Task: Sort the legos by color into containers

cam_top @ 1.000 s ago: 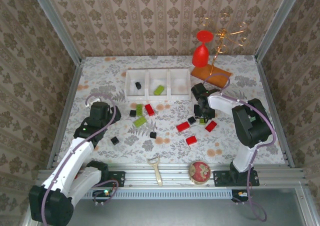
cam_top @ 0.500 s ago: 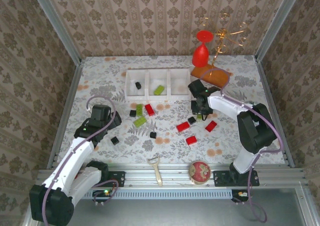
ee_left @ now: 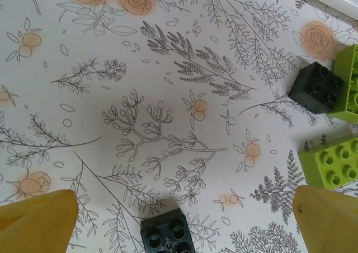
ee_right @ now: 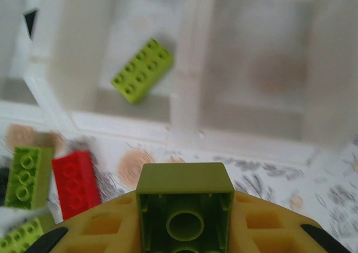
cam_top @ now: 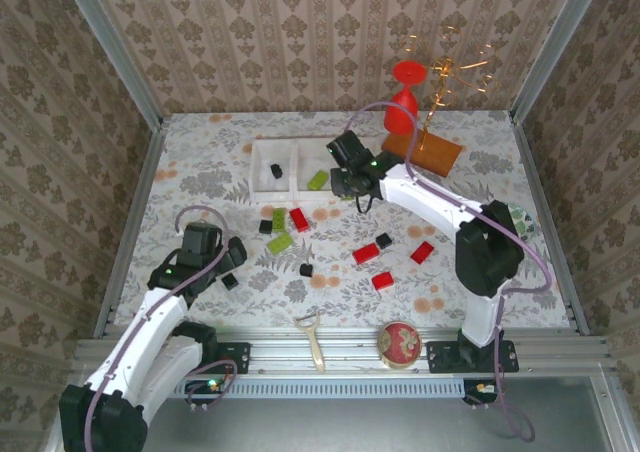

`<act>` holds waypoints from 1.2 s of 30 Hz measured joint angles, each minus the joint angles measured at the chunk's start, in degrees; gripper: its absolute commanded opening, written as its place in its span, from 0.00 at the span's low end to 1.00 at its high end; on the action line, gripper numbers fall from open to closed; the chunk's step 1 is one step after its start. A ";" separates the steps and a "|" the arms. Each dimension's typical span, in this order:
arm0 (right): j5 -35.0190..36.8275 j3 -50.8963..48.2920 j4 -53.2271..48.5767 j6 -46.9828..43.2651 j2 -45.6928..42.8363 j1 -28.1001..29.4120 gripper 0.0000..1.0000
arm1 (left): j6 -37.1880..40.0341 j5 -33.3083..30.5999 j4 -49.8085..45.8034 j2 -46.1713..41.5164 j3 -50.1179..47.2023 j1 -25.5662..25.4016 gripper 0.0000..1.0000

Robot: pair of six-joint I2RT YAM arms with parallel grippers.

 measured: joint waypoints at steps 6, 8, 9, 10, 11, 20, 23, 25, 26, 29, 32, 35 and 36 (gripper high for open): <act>0.44 10.27 0.17 -1.05 8.00 0.09 0.23 | -1.01 0.72 -1.05 -1.31 -1.03 0.00 0.97; 0.90 13.75 0.37 -1.20 10.91 0.09 0.23 | -1.44 1.05 -1.05 -1.33 -1.40 0.00 0.97; 1.07 15.21 0.44 -1.20 12.09 0.09 0.23 | -1.62 1.18 -1.05 -1.33 -1.62 0.00 0.97; 1.22 16.94 0.50 -1.22 13.55 0.09 0.23 | -1.90 1.40 -1.07 -1.33 -1.92 0.00 0.97; 1.29 18.47 0.68 -1.22 14.86 0.09 0.23 | -2.12 1.60 -1.11 -1.33 -2.16 0.00 0.96; 1.42 28.70 1.27 -1.42 23.76 0.26 0.27 | -4.17 2.75 -1.16 -2.25 -4.46 -0.07 0.95; 1.38 30.75 1.38 -1.44 25.77 0.31 0.31 | -4.76 2.75 -1.68 -2.86 -4.72 -0.07 0.94; 1.25 31.80 1.31 -1.51 26.80 0.31 0.35 | -4.98 2.75 -2.08 -3.26 -4.72 -0.07 0.94; 1.20 32.50 1.25 -1.64 27.36 0.31 0.38 | -4.98 2.73 -2.27 -3.43 -4.72 -0.07 0.94; 0.96 34.64 1.25 -2.16 29.00 0.31 0.45 | -4.98 2.73 -2.89 -3.58 -4.72 -0.07 0.92; 0.61 35.41 0.98 -2.51 29.62 0.31 0.53 | -5.18 2.62 -3.28 -3.58 -4.90 -0.07 0.90; 0.11 35.50 0.83 -2.69 29.62 0.31 0.58 | -5.38 2.51 -3.43 -3.58 -5.49 -0.07 0.88; 0.11 35.52 0.79 -2.73 29.62 0.31 0.59 | -5.38 2.49 -3.58 -3.58 -5.68 -0.07 0.88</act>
